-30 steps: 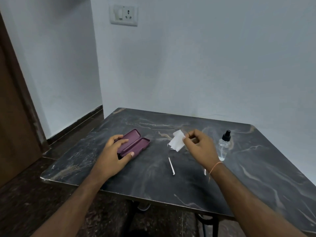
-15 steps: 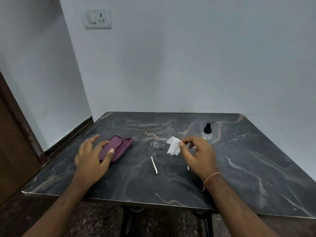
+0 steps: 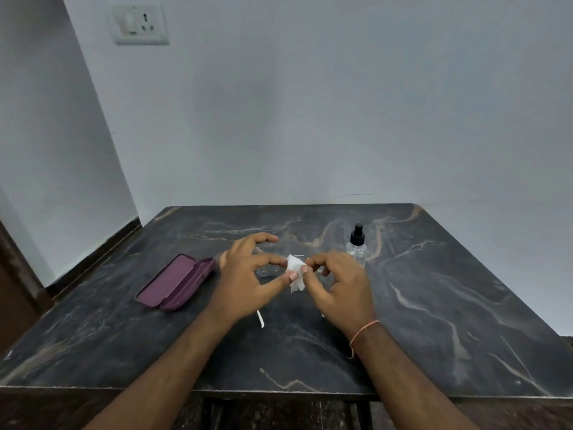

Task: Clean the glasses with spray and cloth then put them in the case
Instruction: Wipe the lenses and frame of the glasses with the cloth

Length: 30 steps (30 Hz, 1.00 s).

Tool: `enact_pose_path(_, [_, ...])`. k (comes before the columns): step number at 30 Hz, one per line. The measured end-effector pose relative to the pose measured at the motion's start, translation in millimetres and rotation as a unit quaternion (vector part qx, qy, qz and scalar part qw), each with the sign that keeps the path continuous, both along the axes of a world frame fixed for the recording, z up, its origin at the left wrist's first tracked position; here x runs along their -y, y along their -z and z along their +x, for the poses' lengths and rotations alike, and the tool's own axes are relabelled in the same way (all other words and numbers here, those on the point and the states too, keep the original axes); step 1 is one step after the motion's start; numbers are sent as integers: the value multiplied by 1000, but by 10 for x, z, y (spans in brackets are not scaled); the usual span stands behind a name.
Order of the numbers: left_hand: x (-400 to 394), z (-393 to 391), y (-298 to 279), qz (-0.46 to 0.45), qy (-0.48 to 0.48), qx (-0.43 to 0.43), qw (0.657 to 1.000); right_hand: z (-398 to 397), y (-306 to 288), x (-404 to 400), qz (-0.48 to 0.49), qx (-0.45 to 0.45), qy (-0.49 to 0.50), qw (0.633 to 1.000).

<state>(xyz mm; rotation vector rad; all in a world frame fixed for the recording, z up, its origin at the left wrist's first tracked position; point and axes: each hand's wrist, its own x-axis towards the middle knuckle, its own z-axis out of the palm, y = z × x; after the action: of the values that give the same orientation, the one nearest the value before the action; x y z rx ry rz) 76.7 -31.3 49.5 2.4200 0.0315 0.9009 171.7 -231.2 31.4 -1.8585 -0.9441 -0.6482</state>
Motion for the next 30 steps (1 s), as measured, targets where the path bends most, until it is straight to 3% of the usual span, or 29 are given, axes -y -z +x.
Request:
enact_pose_path(9, [-54, 116, 227, -121, 77, 84, 986, 14, 3, -62, -15, 24, -1, 1000])
enact_pose_path(18, [-23, 95, 188, -185, 97, 50, 977, 10, 22, -65, 14, -57, -74, 996])
enact_pose_path(30, [-18, 88, 175, -199, 136, 75, 968, -17, 21, -84, -10, -54, -99, 994])
